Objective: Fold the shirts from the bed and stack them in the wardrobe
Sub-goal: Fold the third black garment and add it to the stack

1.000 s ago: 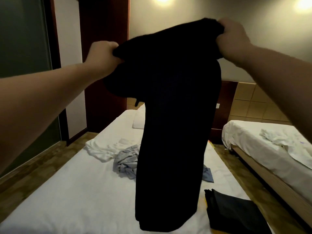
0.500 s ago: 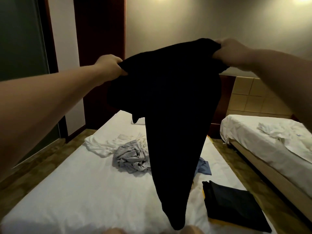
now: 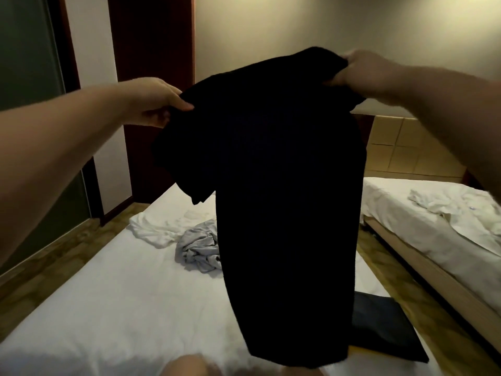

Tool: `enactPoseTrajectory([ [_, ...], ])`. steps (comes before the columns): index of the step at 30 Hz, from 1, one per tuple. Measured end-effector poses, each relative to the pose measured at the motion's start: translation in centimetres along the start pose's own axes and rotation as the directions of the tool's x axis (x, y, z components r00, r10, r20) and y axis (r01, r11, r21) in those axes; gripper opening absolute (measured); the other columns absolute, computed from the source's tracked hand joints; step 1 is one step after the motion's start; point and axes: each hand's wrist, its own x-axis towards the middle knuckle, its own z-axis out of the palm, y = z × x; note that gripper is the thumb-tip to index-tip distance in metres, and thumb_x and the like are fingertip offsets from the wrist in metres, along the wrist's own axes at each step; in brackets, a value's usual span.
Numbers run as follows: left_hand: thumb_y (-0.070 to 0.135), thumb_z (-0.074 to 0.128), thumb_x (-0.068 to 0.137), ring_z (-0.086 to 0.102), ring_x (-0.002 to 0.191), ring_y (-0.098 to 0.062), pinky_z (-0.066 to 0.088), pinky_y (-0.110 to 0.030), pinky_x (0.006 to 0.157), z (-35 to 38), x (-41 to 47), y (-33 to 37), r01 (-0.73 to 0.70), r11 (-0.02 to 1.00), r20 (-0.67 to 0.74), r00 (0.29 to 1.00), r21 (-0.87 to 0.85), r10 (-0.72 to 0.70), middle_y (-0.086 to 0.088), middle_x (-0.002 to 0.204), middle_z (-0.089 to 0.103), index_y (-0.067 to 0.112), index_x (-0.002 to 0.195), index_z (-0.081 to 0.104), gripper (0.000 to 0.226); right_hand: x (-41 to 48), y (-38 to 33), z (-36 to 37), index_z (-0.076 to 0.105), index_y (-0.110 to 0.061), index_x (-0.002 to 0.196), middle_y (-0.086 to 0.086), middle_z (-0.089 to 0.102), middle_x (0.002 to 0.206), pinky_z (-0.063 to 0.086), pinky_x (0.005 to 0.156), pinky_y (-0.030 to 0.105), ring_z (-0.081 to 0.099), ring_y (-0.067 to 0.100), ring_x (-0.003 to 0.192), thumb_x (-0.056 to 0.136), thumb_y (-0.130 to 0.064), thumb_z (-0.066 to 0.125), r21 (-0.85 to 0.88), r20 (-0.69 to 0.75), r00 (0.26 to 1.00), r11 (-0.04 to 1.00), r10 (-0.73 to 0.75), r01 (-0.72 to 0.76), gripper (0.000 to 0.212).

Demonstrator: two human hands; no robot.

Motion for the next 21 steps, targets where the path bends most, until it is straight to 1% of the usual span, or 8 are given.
enactPoseTrajectory([
  [3, 0.009, 0.049, 0.093, 0.054, 0.073, -0.009, 0.045, -0.014, 0.056, 2.0, 2.2, -1.8, 0.024, 0.998, -0.123, 0.992, 0.054, -0.018, -0.001, 0.083, 0.059, 0.015, 0.086, 0.061, 0.014, 2.0, 2.6, 2.9, 0.058, 0.009, 0.113, 0.016, 0.060, 0.084, 0.033, 0.046, 0.013, 0.043, 0.012, 0.059, 0.091, -0.010, 0.053, -0.068, -0.102, 0.995, 0.998, 0.003, -0.010, 0.029],
  [4, 0.009, 0.050, 0.093, 0.051, 0.070, -0.008, 0.043, -0.016, 0.056, 2.6, 3.2, -2.6, 0.038, 0.996, -0.150, 0.988, 0.077, -0.026, 0.000, 0.081, 0.057, 0.015, 0.084, 0.060, 0.015, 2.7, 3.6, 4.0, 0.059, 0.008, 0.112, 0.019, 0.060, 0.089, 0.035, 0.048, 0.017, 0.047, 0.016, 0.063, 0.091, -0.010, 0.054, -0.099, -0.110, 0.994, 0.995, 0.014, -0.025, 0.028],
  [8, 0.013, 0.052, 0.094, 0.052, 0.073, -0.011, 0.041, -0.019, 0.061, 4.2, 8.5, -6.4, 0.062, 0.983, -0.237, 0.971, 0.172, -0.020, 0.001, 0.079, 0.054, 0.015, 0.086, 0.060, 0.011, 6.4, 7.9, 8.4, 0.059, 0.006, 0.109, 0.026, 0.060, 0.113, 0.039, 0.076, 0.033, 0.057, 0.037, 0.103, 0.091, -0.008, 0.047, -0.224, -0.113, 0.991, 0.970, 0.069, -0.093, 0.026],
  [11, 0.019, 0.053, 0.094, 0.056, 0.089, -0.018, 0.043, -0.023, 0.067, 4.8, 13.3, -7.7, 0.023, 0.973, -0.323, 0.945, 0.229, 0.054, 0.000, 0.088, 0.058, 0.012, 0.105, 0.063, 0.016, 9.9, 10.1, 10.1, 0.058, -0.003, 0.113, 0.021, 0.059, 0.119, 0.041, 0.089, 0.038, 0.052, 0.037, 0.111, 0.090, -0.010, 0.042, -0.240, -0.209, 0.972, 0.958, 0.107, -0.157, 0.028],
  [14, 0.022, 0.053, 0.094, 0.058, 0.095, -0.024, 0.048, -0.035, 0.083, 3.8, 17.8, -5.8, -0.038, 0.959, -0.409, 0.899, 0.282, 0.157, -0.009, 0.101, 0.062, 0.008, 0.108, 0.063, 0.022, 14.7, 10.6, 9.3, 0.056, -0.004, 0.116, 0.019, 0.058, 0.121, 0.041, 0.092, 0.039, 0.052, 0.036, 0.112, 0.092, -0.011, 0.040, -0.229, -0.298, 0.951, 0.961, 0.080, -0.153, 0.029],
  [16, 0.022, 0.052, 0.094, 0.058, 0.095, -0.026, 0.047, -0.040, 0.089, 2.4, 20.0, -3.7, -0.094, 0.950, -0.444, 0.867, 0.298, 0.225, -0.012, 0.105, 0.062, 0.009, 0.108, 0.063, 0.022, 17.5, 10.1, 7.8, 0.057, -0.004, 0.115, 0.019, 0.059, 0.119, 0.040, 0.084, 0.035, 0.054, 0.028, 0.104, 0.092, -0.011, 0.039, -0.213, -0.353, 0.934, 0.968, 0.054, -0.137, 0.030],
  [18, 0.022, 0.053, 0.094, 0.057, 0.092, -0.023, 0.047, -0.035, 0.081, 0.9, 21.1, -1.6, -0.159, 0.927, -0.446, 0.840, 0.341, 0.308, -0.007, 0.097, 0.061, 0.010, 0.109, 0.062, 0.022, 19.2, 9.4, 6.1, 0.056, 0.000, 0.116, 0.022, 0.058, 0.119, 0.035, 0.076, 0.029, 0.046, 0.021, 0.091, 0.092, -0.009, 0.037, -0.223, -0.393, 0.919, 0.965, 0.040, -0.138, 0.032],
  [21, 0.022, 0.056, 0.092, 0.057, 0.090, -0.019, 0.046, -0.029, 0.076, -0.8, 20.2, 0.4, -0.220, 0.884, -0.450, 0.795, 0.412, 0.407, -0.004, 0.096, 0.059, 0.010, 0.112, 0.062, 0.024, 19.1, 7.9, 4.5, 0.056, 0.004, 0.116, 0.024, 0.057, 0.120, 0.032, 0.074, 0.027, 0.040, 0.019, 0.086, 0.093, -0.008, 0.039, -0.240, -0.440, 0.898, 0.962, 0.014, -0.133, 0.032],
])
